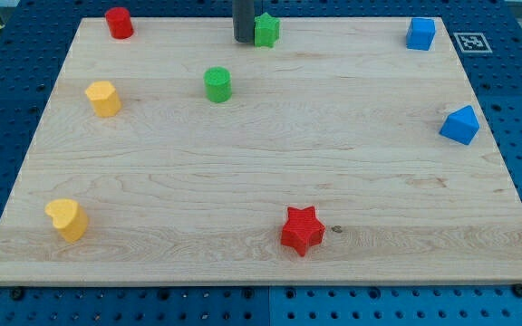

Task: Push the green circle towards the center

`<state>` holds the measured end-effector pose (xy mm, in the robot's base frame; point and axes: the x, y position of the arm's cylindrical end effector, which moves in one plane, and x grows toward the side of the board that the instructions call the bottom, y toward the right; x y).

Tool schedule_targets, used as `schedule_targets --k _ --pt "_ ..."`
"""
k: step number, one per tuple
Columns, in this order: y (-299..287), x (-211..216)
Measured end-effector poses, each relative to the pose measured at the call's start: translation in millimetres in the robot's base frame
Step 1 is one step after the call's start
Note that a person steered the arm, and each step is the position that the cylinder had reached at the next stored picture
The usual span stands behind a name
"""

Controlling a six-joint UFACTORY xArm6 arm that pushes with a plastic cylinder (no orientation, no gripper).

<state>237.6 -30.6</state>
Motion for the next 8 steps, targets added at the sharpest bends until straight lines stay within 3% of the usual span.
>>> schedule_targets --k 3,5,8 --pt "9.7 9.4" --pt "45.2 111.1" --pt "43.4 114.5"
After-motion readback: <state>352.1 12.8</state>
